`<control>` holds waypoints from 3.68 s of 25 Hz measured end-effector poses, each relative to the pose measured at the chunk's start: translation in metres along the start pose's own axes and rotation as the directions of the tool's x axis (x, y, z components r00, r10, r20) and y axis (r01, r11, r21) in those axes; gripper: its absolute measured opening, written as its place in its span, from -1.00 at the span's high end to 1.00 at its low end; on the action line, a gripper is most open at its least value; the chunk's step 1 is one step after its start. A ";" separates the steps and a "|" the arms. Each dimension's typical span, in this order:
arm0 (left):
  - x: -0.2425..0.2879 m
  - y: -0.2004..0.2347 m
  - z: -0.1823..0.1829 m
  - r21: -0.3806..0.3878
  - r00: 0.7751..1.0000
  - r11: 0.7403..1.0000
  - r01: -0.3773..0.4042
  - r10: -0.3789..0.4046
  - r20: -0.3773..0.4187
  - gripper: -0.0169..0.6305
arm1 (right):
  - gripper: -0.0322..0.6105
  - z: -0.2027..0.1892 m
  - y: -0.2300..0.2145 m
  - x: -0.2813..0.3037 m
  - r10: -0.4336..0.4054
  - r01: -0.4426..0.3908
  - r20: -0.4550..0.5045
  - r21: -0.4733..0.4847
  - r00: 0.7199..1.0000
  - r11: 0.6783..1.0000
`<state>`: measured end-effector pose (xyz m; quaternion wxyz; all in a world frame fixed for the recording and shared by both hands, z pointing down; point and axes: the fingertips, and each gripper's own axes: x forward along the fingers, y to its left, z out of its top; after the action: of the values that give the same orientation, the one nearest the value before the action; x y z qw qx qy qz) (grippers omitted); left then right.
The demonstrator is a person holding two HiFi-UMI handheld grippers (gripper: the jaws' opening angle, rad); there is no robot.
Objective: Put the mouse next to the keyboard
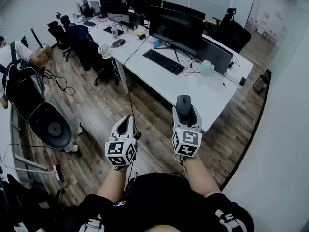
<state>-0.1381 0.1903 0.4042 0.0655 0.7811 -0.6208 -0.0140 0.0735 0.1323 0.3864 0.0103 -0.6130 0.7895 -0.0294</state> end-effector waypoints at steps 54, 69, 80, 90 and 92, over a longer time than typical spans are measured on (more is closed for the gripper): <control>0.519 0.093 -0.047 -0.021 0.956 0.974 0.225 -0.225 -0.189 0.90 | -0.07 -0.106 -0.188 0.457 -0.294 0.314 -0.217 0.065 0.931 0.947; 0.642 0.061 -0.048 0.013 0.874 0.899 0.437 -0.421 -0.242 0.90 | -0.07 -0.263 -0.303 0.515 -0.500 0.647 -0.563 0.082 0.658 0.758; 0.681 0.095 -0.034 0.023 0.830 0.856 0.516 -0.493 -0.260 0.90 | -0.07 -0.339 -0.306 0.529 -0.520 0.755 -0.717 0.014 0.464 0.655; 0.704 0.103 -0.037 0.000 0.820 0.849 0.528 -0.510 -0.261 0.90 | -0.02 -0.314 -0.305 0.544 -0.570 0.742 -0.633 0.010 0.523 0.670; 0.709 0.101 -0.037 -0.004 0.816 0.845 0.535 -0.518 -0.257 0.90 | 0.05 -0.291 -0.305 0.543 -0.613 0.740 -0.558 0.001 0.559 0.673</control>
<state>-0.0698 -0.5174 0.4949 0.1095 0.9193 -0.3677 0.0873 0.2188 -0.4591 0.7058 -0.1404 -0.8324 0.4530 -0.2866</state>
